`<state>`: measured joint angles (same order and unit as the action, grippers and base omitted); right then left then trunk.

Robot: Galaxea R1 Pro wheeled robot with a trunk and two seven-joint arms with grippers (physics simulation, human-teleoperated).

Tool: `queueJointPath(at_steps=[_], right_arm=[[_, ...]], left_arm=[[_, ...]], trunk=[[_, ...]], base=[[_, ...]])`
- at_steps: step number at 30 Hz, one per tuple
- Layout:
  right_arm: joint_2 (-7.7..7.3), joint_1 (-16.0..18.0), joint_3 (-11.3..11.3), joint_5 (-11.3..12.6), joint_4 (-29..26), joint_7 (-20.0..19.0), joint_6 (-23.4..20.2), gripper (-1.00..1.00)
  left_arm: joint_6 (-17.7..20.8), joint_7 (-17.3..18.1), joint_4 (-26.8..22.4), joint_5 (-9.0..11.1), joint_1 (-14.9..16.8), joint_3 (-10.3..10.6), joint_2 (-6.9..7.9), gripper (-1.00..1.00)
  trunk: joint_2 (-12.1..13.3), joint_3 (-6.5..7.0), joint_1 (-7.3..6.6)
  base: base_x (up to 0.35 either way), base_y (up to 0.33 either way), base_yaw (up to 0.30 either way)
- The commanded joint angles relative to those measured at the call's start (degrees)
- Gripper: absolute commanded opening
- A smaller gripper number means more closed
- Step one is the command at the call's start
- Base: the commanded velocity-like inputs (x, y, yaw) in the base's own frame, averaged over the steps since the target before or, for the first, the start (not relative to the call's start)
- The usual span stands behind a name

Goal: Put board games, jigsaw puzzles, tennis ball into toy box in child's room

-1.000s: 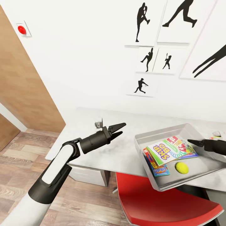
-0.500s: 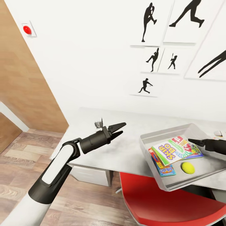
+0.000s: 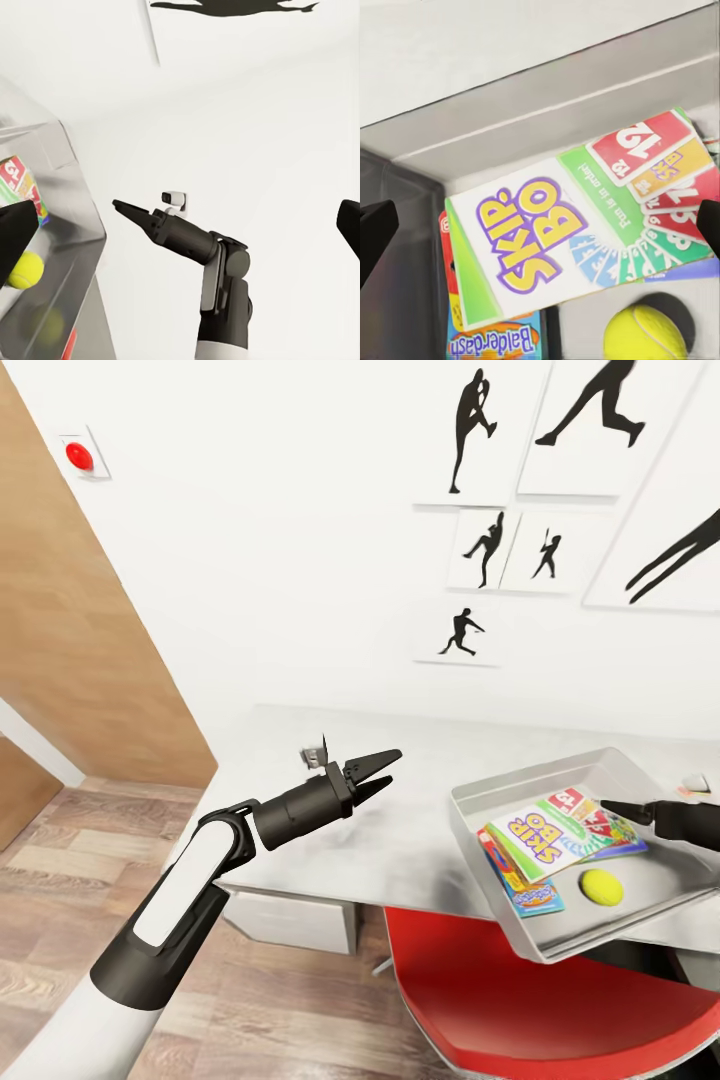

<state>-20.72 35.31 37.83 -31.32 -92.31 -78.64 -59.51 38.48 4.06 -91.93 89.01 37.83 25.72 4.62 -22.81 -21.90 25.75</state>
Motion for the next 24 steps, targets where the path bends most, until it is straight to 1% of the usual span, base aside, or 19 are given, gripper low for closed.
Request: queueJointPath(at_steps=[1, 12, 21, 24], right_arm=[[-0.02, 0.1, 0.0, -0.6, 0.0, -0.6, -0.5, 1.0], [-0.09, 0.3, 0.4, -0.6, 0.0, -0.5, -0.5, 1.0], [-0.03, 1.1, 0.6, -0.8, 0.0, -0.5, -0.5, 1.0], [0.2, 1.3, 0.6, -0.9, 0.0, -0.4, -0.5, 1.0]], left_arm=[[0.1, 0.2, 0.0, 0.0, 0.0, 0.0, 0.04, 1.0], [0.1, 0.2, 0.0, 0.0, 0.0, 0.0, 0.04, 1.0], [0.1, 0.3, 0.0, 0.0, 0.1, -0.1, 0.09, 1.0], [0.1, 0.1, 0.0, 0.0, 0.9, -0.3, -0.03, 1.0]], trunk=[[-0.1, -0.09, 0.03], [-0.1, -0.09, 0.03], [-0.1, -0.09, 0.03], [-0.1, -0.09, 0.03]], base=[[0.0, 0.018, -0.211], [0.0, 0.008, -0.252], [0.0, 0.001, -0.278], [0.0, 0.0, -0.282]])
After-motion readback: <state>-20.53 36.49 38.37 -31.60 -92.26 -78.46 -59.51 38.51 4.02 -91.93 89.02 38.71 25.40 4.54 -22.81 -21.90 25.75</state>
